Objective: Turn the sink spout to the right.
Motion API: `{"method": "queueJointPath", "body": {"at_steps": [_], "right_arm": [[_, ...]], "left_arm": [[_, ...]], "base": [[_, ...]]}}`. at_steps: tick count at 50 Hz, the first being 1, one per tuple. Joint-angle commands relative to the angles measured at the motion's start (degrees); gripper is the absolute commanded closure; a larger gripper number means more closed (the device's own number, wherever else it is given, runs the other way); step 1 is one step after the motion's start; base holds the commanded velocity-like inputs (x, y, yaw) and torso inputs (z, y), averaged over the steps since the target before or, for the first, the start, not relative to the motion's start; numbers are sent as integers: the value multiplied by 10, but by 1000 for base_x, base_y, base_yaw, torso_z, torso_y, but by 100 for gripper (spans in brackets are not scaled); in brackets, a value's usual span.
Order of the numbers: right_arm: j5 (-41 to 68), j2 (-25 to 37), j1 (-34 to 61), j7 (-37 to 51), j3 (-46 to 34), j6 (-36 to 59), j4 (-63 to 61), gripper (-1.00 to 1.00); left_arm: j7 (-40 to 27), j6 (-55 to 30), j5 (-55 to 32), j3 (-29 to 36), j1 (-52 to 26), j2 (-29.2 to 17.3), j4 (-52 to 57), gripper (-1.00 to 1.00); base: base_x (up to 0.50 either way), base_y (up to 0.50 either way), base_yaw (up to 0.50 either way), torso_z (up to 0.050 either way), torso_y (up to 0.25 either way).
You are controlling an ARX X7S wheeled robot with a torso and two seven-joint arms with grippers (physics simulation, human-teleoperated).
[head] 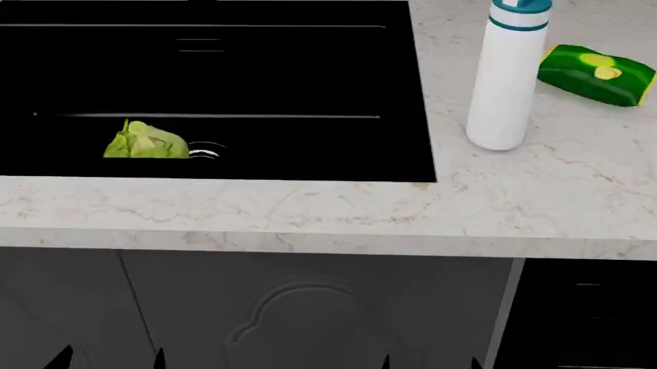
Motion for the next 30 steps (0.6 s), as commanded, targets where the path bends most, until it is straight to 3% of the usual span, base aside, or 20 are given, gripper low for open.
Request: {"method": "queueJointPath", "body": {"at_steps": [1, 14, 30], "right_arm": [[5, 5, 0, 7, -7, 0, 0, -100], [22, 26, 6, 38, -32, -7, 16, -100], [33, 41, 9, 56, -49, -8, 20, -100]], "left_arm": [[-6, 0, -6, 0, 0, -6, 0, -100], [-23, 11, -34, 31, 7, -28, 16, -100], [-27, 17, -50, 52, 5, -45, 17, -100]], "base": [[0, 0, 0, 0, 0], [0, 0, 0, 2, 0], [0, 0, 0, 49, 0]]}}
